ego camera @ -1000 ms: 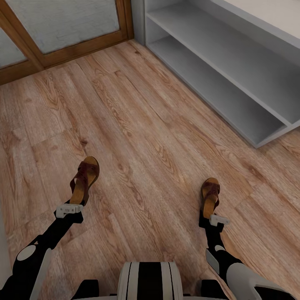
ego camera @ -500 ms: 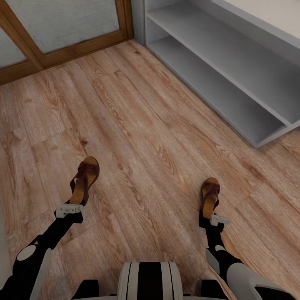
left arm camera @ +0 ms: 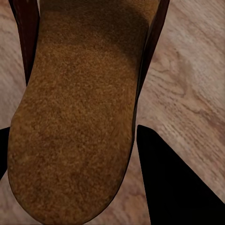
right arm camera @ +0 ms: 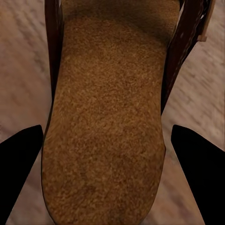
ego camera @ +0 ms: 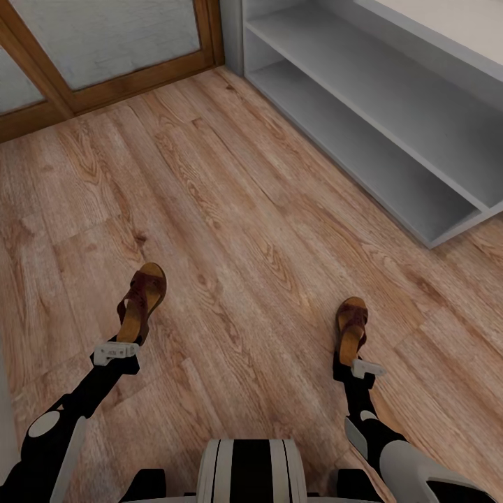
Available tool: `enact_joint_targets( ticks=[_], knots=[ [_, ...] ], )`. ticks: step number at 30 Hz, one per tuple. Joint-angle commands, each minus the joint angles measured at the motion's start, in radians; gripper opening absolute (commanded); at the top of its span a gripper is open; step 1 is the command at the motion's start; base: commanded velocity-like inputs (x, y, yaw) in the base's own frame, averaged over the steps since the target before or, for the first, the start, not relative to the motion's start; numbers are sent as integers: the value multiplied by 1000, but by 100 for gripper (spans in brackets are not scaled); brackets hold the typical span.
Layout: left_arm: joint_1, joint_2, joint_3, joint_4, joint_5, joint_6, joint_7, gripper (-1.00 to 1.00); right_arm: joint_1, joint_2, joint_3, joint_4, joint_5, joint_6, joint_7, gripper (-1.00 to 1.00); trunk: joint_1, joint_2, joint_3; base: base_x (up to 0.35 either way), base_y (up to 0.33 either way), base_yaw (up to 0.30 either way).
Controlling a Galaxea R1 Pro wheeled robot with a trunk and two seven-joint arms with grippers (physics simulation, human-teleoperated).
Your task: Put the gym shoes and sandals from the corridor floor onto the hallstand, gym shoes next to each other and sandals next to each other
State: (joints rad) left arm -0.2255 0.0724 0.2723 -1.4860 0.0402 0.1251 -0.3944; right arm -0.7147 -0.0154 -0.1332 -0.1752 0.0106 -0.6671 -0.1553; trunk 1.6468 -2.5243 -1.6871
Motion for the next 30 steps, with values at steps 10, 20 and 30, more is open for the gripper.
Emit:
enact_joint_targets(
  ticks=[10,20,30],
  knots=[
    [0,1,4,-2,-3,5,1,-100,3,9,4,-62,1,3,0,-100,0,0,0,0,0,0],
    [0,1,5,-2,-4,8,4,-100,14,39,10,-204,11,107,-2,-100,0,0,0,0,0,0],
    [0,1,5,-2,-5,8,5,-100,64,61,13,-375,15,220,-4,-100,0,0,0,0,0,0]
  ],
)
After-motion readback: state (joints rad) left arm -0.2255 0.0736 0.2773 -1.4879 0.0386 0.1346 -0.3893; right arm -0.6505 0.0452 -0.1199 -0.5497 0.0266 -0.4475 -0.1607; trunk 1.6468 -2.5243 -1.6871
